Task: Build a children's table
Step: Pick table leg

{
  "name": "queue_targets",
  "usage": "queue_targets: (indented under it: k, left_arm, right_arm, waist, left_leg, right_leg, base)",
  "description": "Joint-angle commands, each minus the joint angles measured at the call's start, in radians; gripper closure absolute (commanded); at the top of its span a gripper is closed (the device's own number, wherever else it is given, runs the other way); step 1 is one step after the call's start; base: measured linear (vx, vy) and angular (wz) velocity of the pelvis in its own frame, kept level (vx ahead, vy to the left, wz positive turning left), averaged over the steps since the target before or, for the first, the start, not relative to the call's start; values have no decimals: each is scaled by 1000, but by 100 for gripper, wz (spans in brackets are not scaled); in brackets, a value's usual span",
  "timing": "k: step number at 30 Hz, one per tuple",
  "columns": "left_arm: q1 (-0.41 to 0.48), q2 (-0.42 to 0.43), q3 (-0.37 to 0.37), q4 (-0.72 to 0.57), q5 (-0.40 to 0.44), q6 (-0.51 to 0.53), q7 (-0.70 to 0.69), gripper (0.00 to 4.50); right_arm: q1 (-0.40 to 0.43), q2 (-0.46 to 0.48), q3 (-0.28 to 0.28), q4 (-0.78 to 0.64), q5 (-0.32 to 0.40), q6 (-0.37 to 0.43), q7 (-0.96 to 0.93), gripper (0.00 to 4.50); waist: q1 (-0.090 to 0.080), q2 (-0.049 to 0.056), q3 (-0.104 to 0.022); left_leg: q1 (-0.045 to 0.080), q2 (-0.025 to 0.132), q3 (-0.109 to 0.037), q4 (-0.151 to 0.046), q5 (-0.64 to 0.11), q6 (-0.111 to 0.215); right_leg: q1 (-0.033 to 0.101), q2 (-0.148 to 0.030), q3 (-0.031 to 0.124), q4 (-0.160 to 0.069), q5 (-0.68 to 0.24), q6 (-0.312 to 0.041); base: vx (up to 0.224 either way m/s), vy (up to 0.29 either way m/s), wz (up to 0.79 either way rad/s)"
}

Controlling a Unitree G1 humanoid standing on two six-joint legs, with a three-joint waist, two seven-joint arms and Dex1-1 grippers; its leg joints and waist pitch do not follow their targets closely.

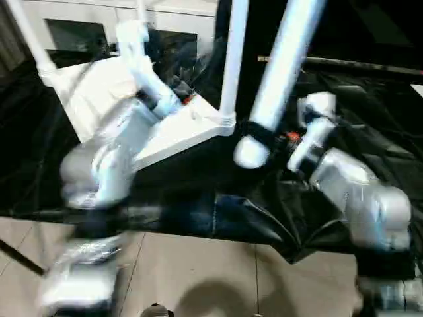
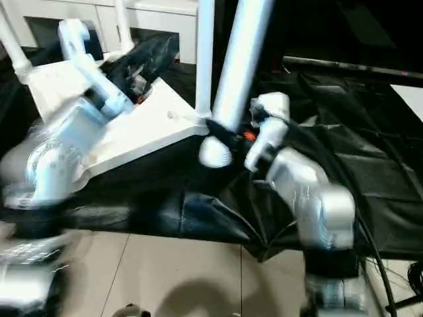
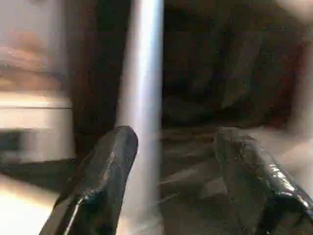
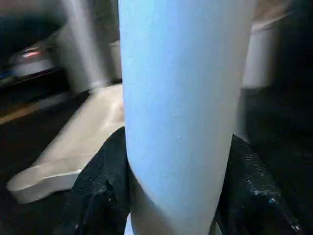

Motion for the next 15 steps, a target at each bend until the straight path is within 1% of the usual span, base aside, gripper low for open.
queue_targets:
  k: [1,2,3,4,5,6,7,8,9,10,11,12,13,14,15]
  left_arm:
    - [116,-3,-28,-30,118,-54,43,151]
    - [147,-11,-18,-40,123,-57,60,151]
    - [209,-17,-9,-62,140,-75,81,151]
    - [264,-38,-1,-63,153,-105,102,151]
    - [301,-45,-7,-61,173,-106,136,151]
    - [301,-45,-7,-61,173,-106,136,151]
    - [325,-54,-18,-48,176,-123,165,151]
    - [322,-63,-18,-30,187,-154,196,151]
    - [321,-64,-17,-27,188,-158,200,151]
    - [312,-67,-13,-3,210,-195,234,151]
    - [313,-67,-13,2,219,-202,230,151]
    - [317,-62,-16,11,236,-210,231,151]
    - [324,-63,-14,15,249,-215,230,151]
    - [331,-66,-8,15,247,-225,219,151]
    - [337,-71,-3,15,247,-234,214,151]
  right_arm:
    - [78,26,-34,-85,-64,-52,-92,261]
    - [101,38,-43,-102,-72,-60,-116,261]
    - [148,70,-61,-140,-74,-69,-156,261]
    - [196,76,-59,-166,-106,-105,-182,261]
    - [236,71,-46,-186,-136,-139,-195,261]
    - [236,71,-46,-186,-136,-139,-195,261]
    - [278,68,-33,-192,-169,-189,-201,261]
    - [291,79,-40,-173,-175,-210,-210,261]
    - [293,81,-40,-170,-176,-212,-211,261]
    - [303,91,-42,-145,-188,-220,-229,261]
    - [309,87,-34,-140,-199,-220,-233,261]
    - [319,84,-28,-136,-206,-220,-232,261]
    - [330,83,-27,-137,-217,-220,-234,261]
    - [337,84,-27,-140,-222,-222,-234,261]
    - [344,85,-25,-144,-226,-226,-237,261]
  waist:
    - [-9,6,-75]
    - [-9,7,-77]
    - [-11,23,-79]
    - [-10,22,-78]
    - [-13,22,-74]
    - [-11,22,-71]
    - [-13,20,-67]
    - [-14,20,-64]
    - [-17,16,-60]
    - [-21,13,-58]
    - [-23,13,-58]
    - [-29,17,-57]
    - [-37,14,-56]
    - [-40,10,-55]
    - [-42,13,-58]
  left_leg:
    - [13,14,-2,-67,-96,-44]
    - [15,14,-2,-67,-93,-47]
    - [15,13,-1,-66,-103,-46]
    - [19,16,-1,-69,-127,-44]
    - [18,15,-1,-71,-170,-46]
    - [20,15,-2,-74,-210,-51]
    - [22,14,-3,-77,-258,-52]
    - [23,13,-3,-78,-282,-51]
    - [27,11,-4,-78,-326,-48]
    - [25,8,-6,-79,-343,-44]
    - [27,7,-7,-78,-349,-43]
    - [26,6,-9,-78,-354,-42]
    - [24,6,-9,-77,-360,-39]
    - [23,4,-9,-77,-364,-37]
    - [22,4,-11,-77,-361,-35]
  right_leg:
    - [54,-56,45,-70,-113,-65]
    - [53,-55,47,-67,-98,-75]
    - [49,-56,47,-65,-92,-95]
    - [46,-56,46,-73,-107,-99]
    - [44,-53,46,-80,-142,-98]
    - [43,-52,46,-84,-183,-89]
    - [40,-53,46,-91,-253,-78]
    - [38,-53,46,-97,-294,-69]
    - [33,-55,45,-106,-372,-51]
    - [32,-54,43,-114,-427,-32]
    - [30,-54,42,-115,-445,-24]
    - [28,-54,41,-119,-469,-9]
    - [27,-53,40,-122,-478,-1]
    - [27,-52,39,-123,-492,3]
    - [28,-55,39,-124,-499,3]
  base:
    - [0,0,0]
    - [0,0,0]
    - [0,0,0]
    - [0,0,0]
    - [0,0,0]
    - [0,0,0]
    - [0,0,0]
    - [0,0,0]
    - [0,0,0]
    - [0,0,0]
    - [0,0,0]
    - [0,0,0]
    - [0,0,0]
    - [0,0,0]
    - [0,0,0]
